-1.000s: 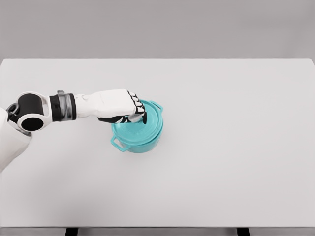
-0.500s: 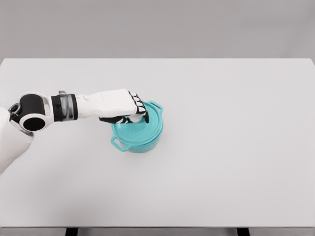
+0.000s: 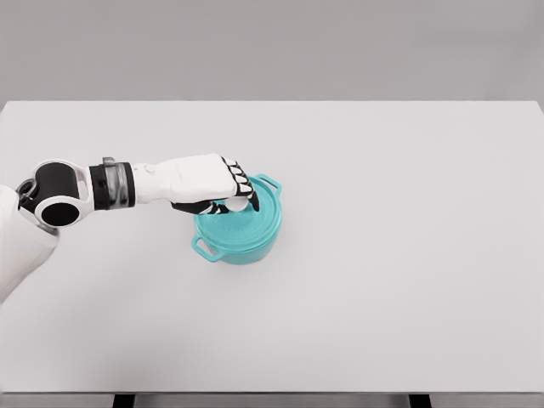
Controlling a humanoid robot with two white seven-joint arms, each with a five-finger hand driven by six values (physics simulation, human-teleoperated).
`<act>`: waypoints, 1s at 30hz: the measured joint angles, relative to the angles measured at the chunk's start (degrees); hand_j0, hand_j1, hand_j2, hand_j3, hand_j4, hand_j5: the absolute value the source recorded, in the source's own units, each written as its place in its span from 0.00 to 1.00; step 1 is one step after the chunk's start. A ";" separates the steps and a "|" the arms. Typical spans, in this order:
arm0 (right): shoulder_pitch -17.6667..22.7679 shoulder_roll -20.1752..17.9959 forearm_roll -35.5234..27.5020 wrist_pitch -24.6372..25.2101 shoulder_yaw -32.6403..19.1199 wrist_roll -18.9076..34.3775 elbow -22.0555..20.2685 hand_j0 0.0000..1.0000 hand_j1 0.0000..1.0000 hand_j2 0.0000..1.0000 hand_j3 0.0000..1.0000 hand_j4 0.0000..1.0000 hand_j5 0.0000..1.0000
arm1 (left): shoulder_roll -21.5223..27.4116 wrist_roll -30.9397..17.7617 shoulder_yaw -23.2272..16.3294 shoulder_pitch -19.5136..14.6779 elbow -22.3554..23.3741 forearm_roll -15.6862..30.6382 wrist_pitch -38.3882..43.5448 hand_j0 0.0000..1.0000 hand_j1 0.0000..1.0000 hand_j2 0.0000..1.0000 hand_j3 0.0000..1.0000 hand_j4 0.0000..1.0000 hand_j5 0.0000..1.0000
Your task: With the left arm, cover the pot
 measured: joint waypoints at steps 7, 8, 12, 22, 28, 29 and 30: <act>0.00 0.00 -0.01 0.00 0.00 0.00 0.00 1.00 1.00 1.00 1.00 1.00 1.00 | 0.02 0.00 0.02 0.09 0.02 0.02 0.00 0.68 0.68 0.68 0.68 0.68 0.68; 0.00 0.00 -0.01 0.00 0.00 0.00 0.00 1.00 1.00 1.00 1.00 1.00 1.00 | 0.04 0.00 0.05 0.09 0.01 0.03 0.00 0.68 0.68 0.68 0.68 0.68 0.68; 0.00 0.00 0.00 0.00 0.00 0.00 0.00 1.00 1.00 1.00 1.00 1.00 1.00 | 0.07 0.00 0.10 0.00 -0.08 0.08 0.00 0.69 0.69 0.69 0.69 0.69 0.69; 0.00 0.00 0.00 0.00 0.00 0.00 0.00 1.00 1.00 1.00 1.00 1.00 1.00 | 0.42 0.00 0.44 -0.09 -0.73 0.37 0.00 0.69 0.69 0.69 0.69 0.69 0.69; 0.00 0.00 0.00 0.00 0.00 0.00 -0.01 1.00 1.00 1.00 1.00 1.00 1.00 | 0.65 0.00 0.63 -0.09 -0.99 0.58 0.00 0.69 0.69 0.69 0.69 0.69 0.69; 0.00 0.00 0.00 0.00 0.00 0.00 0.00 1.00 1.00 1.00 1.00 1.00 1.00 | 0.69 0.00 0.66 -0.09 -1.17 0.63 0.00 0.69 0.69 0.69 0.69 0.69 0.69; 0.00 0.00 0.01 0.00 0.00 0.00 0.00 1.00 1.00 1.00 1.00 1.00 1.00 | 0.76 0.00 0.68 -0.09 -1.39 0.68 0.00 0.69 0.69 0.69 0.69 0.69 0.69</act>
